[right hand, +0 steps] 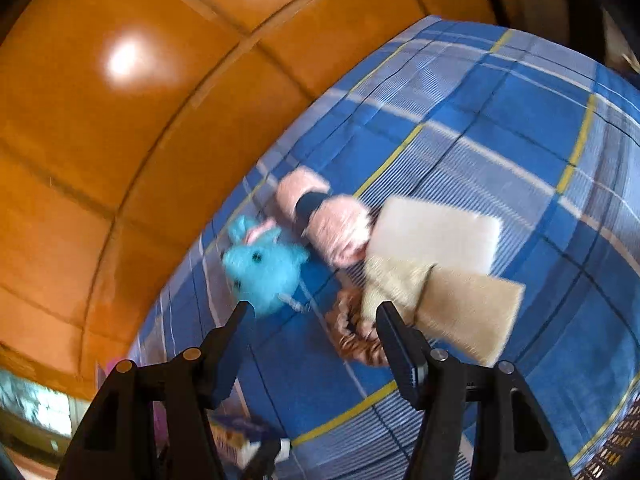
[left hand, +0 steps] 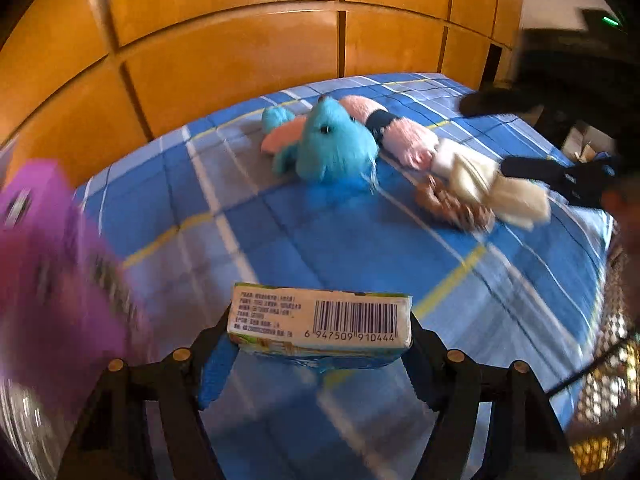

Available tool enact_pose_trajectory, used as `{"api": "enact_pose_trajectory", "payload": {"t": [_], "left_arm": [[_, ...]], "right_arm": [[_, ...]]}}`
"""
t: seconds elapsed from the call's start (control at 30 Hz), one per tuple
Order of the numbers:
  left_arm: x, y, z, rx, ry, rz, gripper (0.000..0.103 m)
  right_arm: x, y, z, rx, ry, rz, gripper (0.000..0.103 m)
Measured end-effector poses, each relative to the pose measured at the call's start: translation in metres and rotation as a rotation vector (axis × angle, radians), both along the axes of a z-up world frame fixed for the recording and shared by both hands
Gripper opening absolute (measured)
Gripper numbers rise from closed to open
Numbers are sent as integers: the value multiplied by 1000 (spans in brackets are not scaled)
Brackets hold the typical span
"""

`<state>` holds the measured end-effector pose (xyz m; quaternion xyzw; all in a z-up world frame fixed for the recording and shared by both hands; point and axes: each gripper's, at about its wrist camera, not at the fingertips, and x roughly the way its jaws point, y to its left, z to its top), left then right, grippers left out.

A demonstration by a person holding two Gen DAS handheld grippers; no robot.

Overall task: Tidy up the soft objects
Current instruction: 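Grasp the small barcode snack box with the left tool, then lift the snack box with the left tool while the right tool grasps the blue plush elephant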

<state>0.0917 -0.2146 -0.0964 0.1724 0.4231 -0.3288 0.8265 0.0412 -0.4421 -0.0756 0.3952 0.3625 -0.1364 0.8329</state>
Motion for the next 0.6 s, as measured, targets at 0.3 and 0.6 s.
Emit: {"api": "enact_pose_trajectory", "payload": {"t": [0.3, 0.6], "left_arm": [[-38, 68, 3, -36, -1, 44, 73], [-42, 97, 4, -93, 32, 107, 73]], "right_arm": [[69, 63, 10, -335, 141, 323, 70], [158, 85, -25, -584, 305, 428, 72]]}}
